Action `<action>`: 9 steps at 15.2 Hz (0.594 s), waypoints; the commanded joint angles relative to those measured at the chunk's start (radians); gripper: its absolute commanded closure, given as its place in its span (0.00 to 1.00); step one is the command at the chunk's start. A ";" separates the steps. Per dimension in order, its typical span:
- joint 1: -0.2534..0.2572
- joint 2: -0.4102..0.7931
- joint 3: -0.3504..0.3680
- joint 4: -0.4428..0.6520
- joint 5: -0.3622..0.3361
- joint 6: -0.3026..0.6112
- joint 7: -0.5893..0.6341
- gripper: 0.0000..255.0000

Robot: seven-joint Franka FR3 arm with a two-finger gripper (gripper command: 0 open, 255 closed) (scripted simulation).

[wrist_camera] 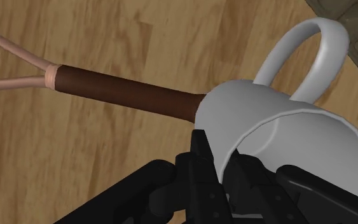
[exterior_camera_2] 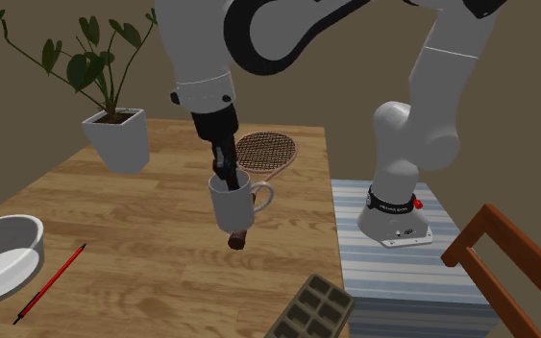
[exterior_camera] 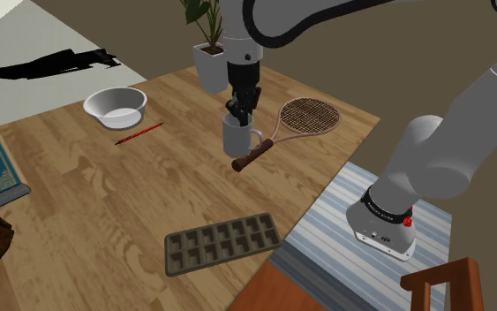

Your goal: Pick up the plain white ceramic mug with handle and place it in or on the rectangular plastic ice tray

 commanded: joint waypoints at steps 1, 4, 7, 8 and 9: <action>0.023 -0.029 0.027 -0.026 0.017 0.001 0.044 1.00; 0.057 -0.053 0.069 -0.042 0.040 0.000 0.110 1.00; 0.091 -0.068 0.112 -0.048 0.063 -0.001 0.177 1.00; 0.102 -0.071 0.126 -0.048 0.070 -0.002 0.200 1.00; 0.113 -0.072 0.141 -0.047 0.078 -0.002 0.223 1.00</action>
